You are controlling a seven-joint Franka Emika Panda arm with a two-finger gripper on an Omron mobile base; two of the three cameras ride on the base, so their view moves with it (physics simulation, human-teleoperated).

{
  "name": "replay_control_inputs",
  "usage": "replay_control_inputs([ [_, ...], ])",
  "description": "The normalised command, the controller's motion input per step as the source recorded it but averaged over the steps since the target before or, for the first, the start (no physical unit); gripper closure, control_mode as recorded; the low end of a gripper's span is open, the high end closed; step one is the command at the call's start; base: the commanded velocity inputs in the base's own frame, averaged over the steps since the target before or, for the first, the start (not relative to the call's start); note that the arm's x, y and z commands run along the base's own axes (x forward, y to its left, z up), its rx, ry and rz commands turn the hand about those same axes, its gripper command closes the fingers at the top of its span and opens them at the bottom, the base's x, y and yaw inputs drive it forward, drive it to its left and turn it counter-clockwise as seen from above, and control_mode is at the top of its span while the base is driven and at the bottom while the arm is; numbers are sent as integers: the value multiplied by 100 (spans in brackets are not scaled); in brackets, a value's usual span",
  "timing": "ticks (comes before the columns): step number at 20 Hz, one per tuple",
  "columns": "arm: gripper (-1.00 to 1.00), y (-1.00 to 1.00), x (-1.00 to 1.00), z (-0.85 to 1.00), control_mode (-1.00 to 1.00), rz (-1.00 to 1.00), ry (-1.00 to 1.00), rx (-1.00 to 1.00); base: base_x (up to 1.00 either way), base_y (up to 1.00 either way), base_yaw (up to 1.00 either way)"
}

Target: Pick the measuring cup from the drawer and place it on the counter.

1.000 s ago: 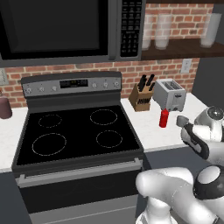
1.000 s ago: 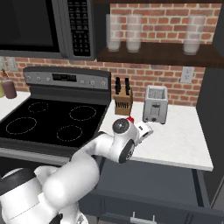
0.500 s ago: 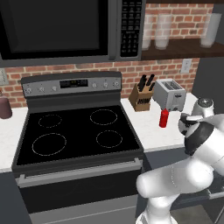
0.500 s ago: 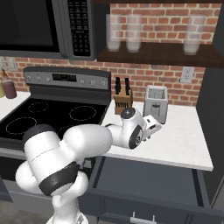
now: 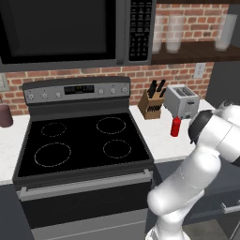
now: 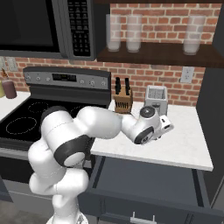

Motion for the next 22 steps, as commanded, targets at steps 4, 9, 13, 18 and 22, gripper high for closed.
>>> replay_control_inputs([
  [4, 100, -4, 37, -8, -100, 2, 0, 1, 0, 0, 0],
  [9, 100, -7, 33, -32, -100, 0, 0, 0, 0, 0, 0],
  [13, 100, -54, 17, -34, -100, 0, 3, 3, 0, 0, 0],
  [18, 100, -33, 17, -34, -100, 0, 7, 0, 0, 0, 0],
  [22, 100, -15, 13, -40, -100, 0, 7, 0, 0, 0, 0],
])
